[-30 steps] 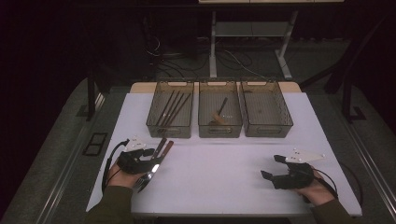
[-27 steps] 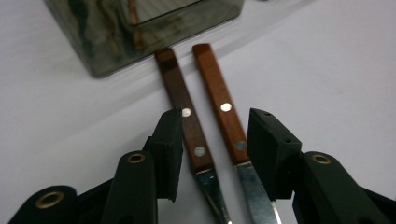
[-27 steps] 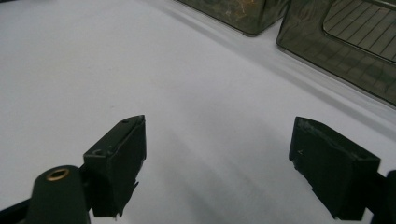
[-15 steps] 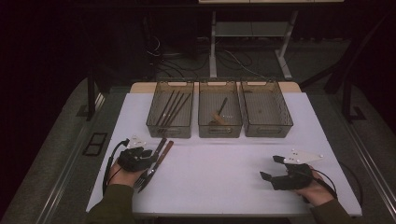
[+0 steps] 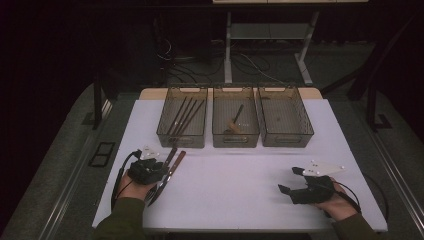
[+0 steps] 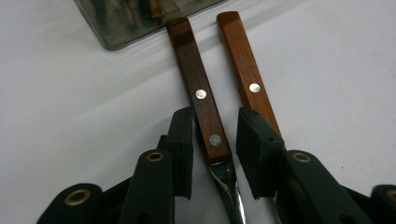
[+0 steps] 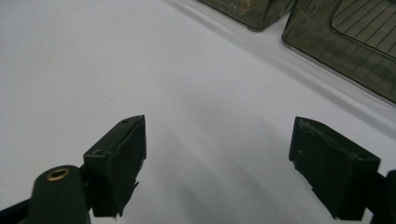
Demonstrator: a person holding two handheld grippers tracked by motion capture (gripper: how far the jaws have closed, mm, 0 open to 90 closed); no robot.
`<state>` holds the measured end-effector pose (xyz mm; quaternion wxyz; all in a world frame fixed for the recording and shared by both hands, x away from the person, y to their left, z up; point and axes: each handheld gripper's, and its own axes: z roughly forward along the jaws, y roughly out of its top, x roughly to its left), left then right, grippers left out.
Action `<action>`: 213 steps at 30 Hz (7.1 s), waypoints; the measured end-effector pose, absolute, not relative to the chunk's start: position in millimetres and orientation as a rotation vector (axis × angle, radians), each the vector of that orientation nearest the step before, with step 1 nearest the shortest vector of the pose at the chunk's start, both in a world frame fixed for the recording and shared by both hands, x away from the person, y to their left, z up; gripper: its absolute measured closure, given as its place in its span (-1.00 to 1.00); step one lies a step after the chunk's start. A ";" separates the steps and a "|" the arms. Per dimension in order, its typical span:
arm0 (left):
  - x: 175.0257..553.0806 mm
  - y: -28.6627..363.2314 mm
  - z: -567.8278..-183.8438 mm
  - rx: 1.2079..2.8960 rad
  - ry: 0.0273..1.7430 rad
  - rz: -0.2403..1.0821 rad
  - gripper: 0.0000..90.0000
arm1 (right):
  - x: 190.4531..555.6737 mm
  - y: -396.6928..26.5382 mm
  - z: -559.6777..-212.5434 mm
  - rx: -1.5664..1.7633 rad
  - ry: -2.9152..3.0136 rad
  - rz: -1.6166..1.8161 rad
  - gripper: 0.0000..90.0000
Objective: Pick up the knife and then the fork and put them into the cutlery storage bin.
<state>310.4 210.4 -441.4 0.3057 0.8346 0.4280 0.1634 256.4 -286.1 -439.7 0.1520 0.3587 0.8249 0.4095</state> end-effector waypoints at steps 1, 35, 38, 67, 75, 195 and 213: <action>310.3 209.9 -441.0 2.214 1.141 0.433 0.49 | 256.4 -285.9 -439.7 1.029 2.368 1.174 -0.58; 324.7 222.1 -418.7 2.234 1.056 0.296 0.72 | 258.6 -283.5 -439.9 0.999 2.402 1.209 -0.58; 325.0 222.4 -419.6 2.218 1.046 0.294 0.71 | 258.8 -282.4 -440.0 0.996 2.408 1.211 -0.58; 342.4 207.4 -418.5 2.443 0.965 0.230 0.72 | 260.6 -281.5 -437.4 0.970 2.412 1.222 -0.61; 335.8 192.1 -387.3 2.358 0.845 0.251 0.72 | 267.5 -275.3 -421.0 0.920 2.453 1.243 -0.61; 286.5 176.4 -429.9 2.133 0.768 0.282 -1.00 | 444.1 -317.9 -383.7 1.299 2.327 0.977 0.67; 286.7 175.6 -430.5 2.143 0.765 0.276 -1.00 | 423.0 -322.1 -370.6 1.266 2.280 1.094 -0.14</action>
